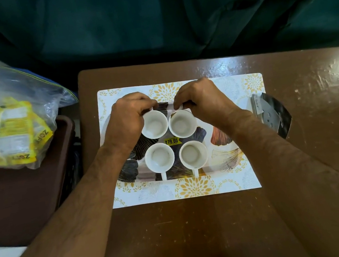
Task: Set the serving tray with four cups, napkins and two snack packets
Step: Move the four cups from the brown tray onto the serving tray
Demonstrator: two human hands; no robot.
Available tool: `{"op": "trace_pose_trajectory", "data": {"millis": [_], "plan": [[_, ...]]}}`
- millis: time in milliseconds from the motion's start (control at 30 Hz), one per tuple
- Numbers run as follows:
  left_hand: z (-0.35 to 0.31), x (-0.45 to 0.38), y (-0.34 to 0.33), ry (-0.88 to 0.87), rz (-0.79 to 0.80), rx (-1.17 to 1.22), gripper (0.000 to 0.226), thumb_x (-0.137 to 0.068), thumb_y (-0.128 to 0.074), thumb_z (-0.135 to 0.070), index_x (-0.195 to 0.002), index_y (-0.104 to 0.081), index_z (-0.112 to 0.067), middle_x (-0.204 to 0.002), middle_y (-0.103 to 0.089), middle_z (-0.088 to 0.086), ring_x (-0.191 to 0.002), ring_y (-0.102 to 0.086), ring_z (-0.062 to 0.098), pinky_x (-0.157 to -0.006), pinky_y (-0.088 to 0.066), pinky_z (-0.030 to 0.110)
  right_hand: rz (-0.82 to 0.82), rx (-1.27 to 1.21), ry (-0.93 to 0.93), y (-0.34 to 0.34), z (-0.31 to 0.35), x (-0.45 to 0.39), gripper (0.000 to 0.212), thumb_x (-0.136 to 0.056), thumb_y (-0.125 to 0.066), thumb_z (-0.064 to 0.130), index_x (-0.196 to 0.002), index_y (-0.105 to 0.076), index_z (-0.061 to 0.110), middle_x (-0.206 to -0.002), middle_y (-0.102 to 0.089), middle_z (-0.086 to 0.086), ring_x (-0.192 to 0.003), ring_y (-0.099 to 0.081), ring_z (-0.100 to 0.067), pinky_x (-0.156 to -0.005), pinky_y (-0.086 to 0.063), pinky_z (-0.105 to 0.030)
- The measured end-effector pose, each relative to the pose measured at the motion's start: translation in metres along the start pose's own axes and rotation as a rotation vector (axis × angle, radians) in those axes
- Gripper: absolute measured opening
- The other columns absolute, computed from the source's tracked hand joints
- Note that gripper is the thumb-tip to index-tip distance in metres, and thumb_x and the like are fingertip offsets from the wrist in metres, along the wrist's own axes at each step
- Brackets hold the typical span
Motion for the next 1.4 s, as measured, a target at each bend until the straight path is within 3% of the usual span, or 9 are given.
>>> {"op": "trace_pose_trajectory", "data": {"millis": [500,867,1400], "plan": [[0.0004,0.0014,-0.0032,0.059,-0.036,0.05,0.036,-0.084,-0.059,0.018,-0.104,-0.082,-0.001,-0.101,-0.078,0.016,-0.094,-0.072,0.029,-0.082,-0.059,0.043,-0.017,0.023,-0.027,-0.0017,0.0021,0.0,0.036,-0.079,-0.066,-0.016,-0.098,-0.083,0.01,-0.101,-0.08,-0.007,-0.096,-0.073,-0.026,-0.087,-0.058,-0.038],[0.0006,-0.0013,-0.0031,0.085,-0.055,0.065,0.041,-0.087,-0.056,0.017,-0.115,-0.079,-0.002,-0.108,-0.079,0.016,-0.1,-0.074,0.028,-0.092,-0.061,0.039,-0.048,0.024,-0.04,-0.0012,0.0043,0.0017,0.037,-0.079,-0.069,-0.015,-0.1,-0.082,0.011,-0.103,-0.081,-0.007,-0.097,-0.074,-0.025,-0.089,-0.059,-0.041],[0.0026,0.0009,-0.007,0.167,-0.036,0.101,0.045,-0.088,-0.054,0.018,-0.118,-0.078,-0.005,-0.117,-0.078,0.016,-0.103,-0.077,0.026,-0.097,-0.062,0.045,-0.102,0.038,-0.068,-0.0054,0.0085,0.0062,0.036,-0.081,-0.067,-0.016,-0.102,-0.082,0.01,-0.104,-0.08,-0.009,-0.098,-0.074,-0.028,-0.09,-0.059,-0.042]]}}
Point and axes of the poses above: each hand's wrist, its own x-axis away from the middle knuckle, its own y-axis out of the back of the hand, z = x × y, the point moved 1 cm from there along -x, towards the middle knuckle
